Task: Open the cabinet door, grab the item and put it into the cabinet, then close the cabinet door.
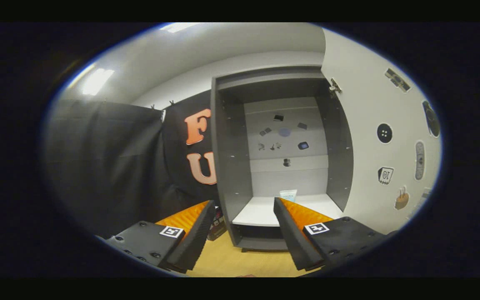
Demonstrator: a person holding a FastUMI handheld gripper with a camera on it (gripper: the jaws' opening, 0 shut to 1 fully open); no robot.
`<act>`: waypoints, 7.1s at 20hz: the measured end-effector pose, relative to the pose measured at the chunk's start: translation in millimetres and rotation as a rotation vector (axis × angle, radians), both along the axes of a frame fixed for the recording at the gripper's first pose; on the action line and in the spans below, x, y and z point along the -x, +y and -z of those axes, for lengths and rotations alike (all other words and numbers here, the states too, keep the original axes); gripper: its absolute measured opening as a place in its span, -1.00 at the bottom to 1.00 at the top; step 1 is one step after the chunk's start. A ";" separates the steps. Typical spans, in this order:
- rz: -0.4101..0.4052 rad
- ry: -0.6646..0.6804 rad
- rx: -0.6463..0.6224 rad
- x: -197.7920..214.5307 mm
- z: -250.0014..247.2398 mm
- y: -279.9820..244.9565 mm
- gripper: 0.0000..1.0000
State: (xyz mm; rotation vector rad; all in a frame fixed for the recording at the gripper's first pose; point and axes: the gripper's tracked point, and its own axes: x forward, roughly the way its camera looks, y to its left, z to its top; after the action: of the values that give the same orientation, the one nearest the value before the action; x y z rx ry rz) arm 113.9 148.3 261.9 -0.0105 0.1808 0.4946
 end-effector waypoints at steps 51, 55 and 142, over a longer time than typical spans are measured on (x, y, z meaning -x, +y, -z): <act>0.699 -0.168 0.115 57.7 -64.6 -334.3 0.85; 0.733 -0.178 0.139 63.6 -60.7 -307.2 0.85; 0.477 -0.081 0.184 67.4 -30.4 -238.2 0.88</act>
State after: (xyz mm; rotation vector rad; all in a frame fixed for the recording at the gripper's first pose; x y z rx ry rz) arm 46.5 -90.0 292.3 -0.1637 0.1431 0.0010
